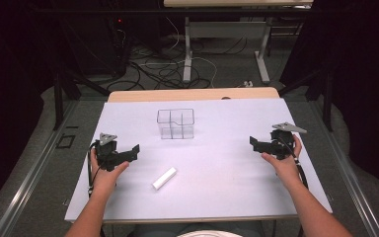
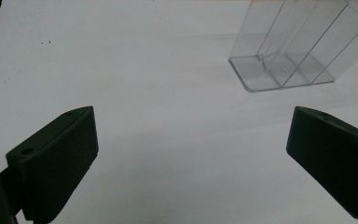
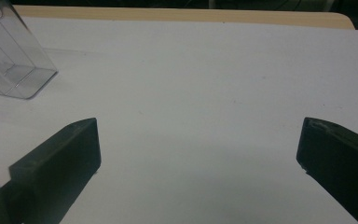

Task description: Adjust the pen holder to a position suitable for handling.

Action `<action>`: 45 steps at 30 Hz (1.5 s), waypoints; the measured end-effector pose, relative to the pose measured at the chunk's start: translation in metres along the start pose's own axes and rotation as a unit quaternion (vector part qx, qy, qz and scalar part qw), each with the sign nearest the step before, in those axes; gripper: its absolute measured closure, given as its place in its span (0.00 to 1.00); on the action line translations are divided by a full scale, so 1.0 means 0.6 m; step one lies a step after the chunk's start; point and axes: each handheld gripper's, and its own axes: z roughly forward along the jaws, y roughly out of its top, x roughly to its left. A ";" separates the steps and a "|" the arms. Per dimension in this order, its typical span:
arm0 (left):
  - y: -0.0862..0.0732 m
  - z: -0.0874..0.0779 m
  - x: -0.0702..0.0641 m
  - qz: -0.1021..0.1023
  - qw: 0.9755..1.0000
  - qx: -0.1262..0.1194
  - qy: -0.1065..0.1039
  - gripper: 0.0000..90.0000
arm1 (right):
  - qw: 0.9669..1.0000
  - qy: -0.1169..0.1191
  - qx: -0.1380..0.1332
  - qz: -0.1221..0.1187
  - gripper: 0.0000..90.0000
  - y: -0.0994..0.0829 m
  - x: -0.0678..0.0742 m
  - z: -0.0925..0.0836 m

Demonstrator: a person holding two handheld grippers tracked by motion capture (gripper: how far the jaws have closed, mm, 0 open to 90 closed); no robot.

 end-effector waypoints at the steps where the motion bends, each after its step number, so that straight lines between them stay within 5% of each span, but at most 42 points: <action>1: 0.001 -0.001 -0.002 -0.001 1.000 -0.004 -0.002 0.02 | 1.000 0.000 0.000 0.000 0.00 0.000 0.000 0.000; 7: 0.011 -0.002 -0.008 -0.007 1.000 -0.015 -0.012 0.11 | 1.000 0.013 -0.009 -0.018 0.00 -0.001 0.011 -0.004; 8: 0.014 -0.002 -0.008 -0.009 1.000 -0.016 -0.012 0.18 | 1.000 0.012 -0.013 -0.025 0.00 -0.002 0.014 -0.006; 18: 0.048 -0.008 -0.009 -0.040 0.998 -0.040 -0.007 0.20 | 1.000 0.004 -0.002 -0.023 0.09 -0.008 0.010 -0.006; 32: 0.119 0.008 -0.022 -0.032 0.995 -0.088 -0.029 0.32 | 1.000 0.009 -0.016 -0.018 0.17 -0.010 0.012 -0.011; 45: 0.159 0.038 -0.032 -0.009 0.997 -0.069 -0.031 0.48 | 1.000 0.007 -0.008 -0.013 0.18 -0.014 0.012 -0.009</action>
